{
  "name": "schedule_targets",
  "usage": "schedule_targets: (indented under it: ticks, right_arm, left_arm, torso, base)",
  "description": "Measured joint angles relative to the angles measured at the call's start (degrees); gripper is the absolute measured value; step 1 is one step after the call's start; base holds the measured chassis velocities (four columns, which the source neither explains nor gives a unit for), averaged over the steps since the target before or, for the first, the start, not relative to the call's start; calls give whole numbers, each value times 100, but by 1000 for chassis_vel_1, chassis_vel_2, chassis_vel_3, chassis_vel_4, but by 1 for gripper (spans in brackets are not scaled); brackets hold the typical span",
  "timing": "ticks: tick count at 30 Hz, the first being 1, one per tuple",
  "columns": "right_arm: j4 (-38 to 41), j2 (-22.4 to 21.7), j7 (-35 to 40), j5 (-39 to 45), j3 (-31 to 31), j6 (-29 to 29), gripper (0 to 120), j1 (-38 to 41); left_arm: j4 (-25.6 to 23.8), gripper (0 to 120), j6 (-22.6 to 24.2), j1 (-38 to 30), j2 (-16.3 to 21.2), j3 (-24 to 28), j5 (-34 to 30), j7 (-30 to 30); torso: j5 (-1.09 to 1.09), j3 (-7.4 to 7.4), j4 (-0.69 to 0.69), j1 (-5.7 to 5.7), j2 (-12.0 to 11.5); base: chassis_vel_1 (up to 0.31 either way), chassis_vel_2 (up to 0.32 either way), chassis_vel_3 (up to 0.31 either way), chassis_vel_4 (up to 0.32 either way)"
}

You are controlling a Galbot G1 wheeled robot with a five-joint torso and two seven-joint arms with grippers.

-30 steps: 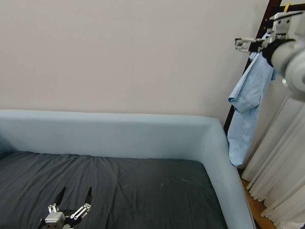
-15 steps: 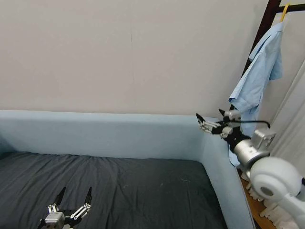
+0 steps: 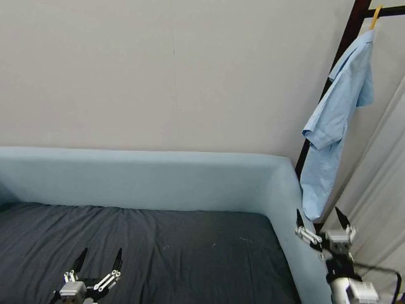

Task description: Pick up the clothes from the sofa and hang them on the clothes hanger.

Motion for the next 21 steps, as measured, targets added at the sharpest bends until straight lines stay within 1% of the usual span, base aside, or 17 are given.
schedule_targets:
  ticks: [1, 3, 4, 6, 10, 21]
  right_arm:
    - [5, 100, -89, -52, 20, 123, 100, -201]
    - [5, 146, -137, -80, 33, 190, 100, -290]
    - [-6, 264, -266, -222, 73, 418, 100, -503]
    - [13, 368, -302, -343, 101, 541, 100, -672]
    - [117, 433, -323, -336, 69, 626, 100, -790]
    - [113, 422, -318, -284, 30, 617, 100, -734]
  left_arm:
    - [0, 100, 0, 0, 0, 0, 0, 1]
    - [0, 100, 0, 0, 0, 0, 0, 1]
    - [-1, 100, 0, 0, 0, 0, 0, 2]
    - [0, 100, 0, 0, 0, 0, 0, 1]
    - [0, 100, 0, 0, 0, 0, 0, 1]
    - [0, 100, 1, 0, 0, 0, 0, 1]
  torso:
    - [0, 0, 0, 0, 0]
    - [1, 0, 0, 0, 0]
    - [0, 0, -1, 0, 0]
    - [1, 0, 0, 0, 0]
    - [0, 1, 0, 0, 0]
    - [2, 1, 0, 0, 0]
  base:
    - [0, 0, 0, 0]
    - [0, 0, 0, 0]
    - [0, 0, 0, 0]
    - [0, 0, 0, 0]
    - [0, 0, 0, 0]
    - [0, 0, 0, 0]
